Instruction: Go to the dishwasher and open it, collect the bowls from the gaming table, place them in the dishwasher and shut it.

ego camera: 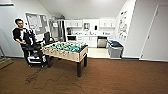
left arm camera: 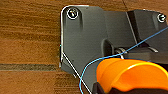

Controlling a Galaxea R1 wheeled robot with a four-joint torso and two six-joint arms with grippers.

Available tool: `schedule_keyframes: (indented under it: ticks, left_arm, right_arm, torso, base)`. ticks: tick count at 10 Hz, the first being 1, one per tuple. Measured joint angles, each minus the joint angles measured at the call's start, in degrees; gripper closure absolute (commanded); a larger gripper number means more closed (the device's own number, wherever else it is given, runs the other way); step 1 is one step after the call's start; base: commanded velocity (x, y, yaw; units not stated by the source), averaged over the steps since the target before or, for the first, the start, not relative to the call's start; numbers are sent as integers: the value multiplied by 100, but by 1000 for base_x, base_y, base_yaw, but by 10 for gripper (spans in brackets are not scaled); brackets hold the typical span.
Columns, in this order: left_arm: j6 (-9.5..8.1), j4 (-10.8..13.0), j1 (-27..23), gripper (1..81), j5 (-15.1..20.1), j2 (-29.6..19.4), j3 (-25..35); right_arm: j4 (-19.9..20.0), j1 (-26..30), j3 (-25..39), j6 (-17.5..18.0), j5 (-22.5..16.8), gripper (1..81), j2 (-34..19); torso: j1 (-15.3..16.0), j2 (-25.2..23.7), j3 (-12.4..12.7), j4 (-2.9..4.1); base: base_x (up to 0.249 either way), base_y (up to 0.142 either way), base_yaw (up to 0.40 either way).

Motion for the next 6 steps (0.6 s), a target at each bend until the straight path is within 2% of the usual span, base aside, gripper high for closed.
schedule_keyframes:
  ticks: [2, 6]
  left_arm:
    - [0, 0, 0, 811, -5, 6, 0]
    - [0, 0, 0, 811, 0, -16, -15]
  right_arm:
    - [-2, 4, 0, 0, 0, 811, -2]
    - [-6, 17, 0, 0, 0, 811, 34]
  torso:
    - [2, 0, 0, 0]
    - [2, 0, 0, 0]
  base:
    - [150, 0, 0]
    - [148, -84, 0]
